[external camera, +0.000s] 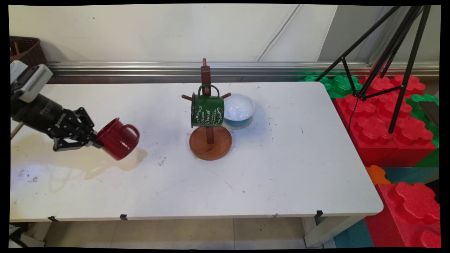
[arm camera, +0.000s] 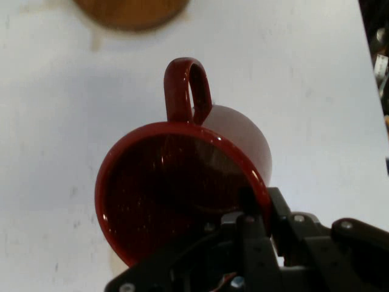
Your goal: Place the picked object on the table
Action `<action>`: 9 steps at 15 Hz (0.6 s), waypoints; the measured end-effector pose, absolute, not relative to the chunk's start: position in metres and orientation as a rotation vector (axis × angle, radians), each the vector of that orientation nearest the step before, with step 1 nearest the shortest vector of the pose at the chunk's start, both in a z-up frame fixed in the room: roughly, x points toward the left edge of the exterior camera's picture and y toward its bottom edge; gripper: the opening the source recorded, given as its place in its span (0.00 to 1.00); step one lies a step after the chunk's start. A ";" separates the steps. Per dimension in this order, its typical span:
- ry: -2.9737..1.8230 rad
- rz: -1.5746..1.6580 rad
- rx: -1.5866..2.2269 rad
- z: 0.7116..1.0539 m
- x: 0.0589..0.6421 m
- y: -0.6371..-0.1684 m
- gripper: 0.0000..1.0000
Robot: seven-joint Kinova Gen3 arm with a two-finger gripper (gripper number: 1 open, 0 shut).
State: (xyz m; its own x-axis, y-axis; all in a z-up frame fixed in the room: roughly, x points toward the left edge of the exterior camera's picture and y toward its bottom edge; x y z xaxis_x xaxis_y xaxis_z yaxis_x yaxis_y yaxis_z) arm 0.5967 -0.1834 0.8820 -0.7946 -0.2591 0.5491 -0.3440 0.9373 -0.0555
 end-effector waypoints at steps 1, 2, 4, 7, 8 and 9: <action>-2.551 0.205 0.424 0.880 0.599 -0.182 0.00; -2.571 0.205 0.416 0.878 0.601 -0.180 0.00; -2.610 0.208 0.397 0.874 0.605 -0.178 0.00; -2.653 0.210 0.375 0.868 0.607 -0.175 0.00; -2.663 0.212 0.370 0.866 0.608 -0.174 0.00; -2.673 0.214 0.364 0.865 0.608 -0.174 0.00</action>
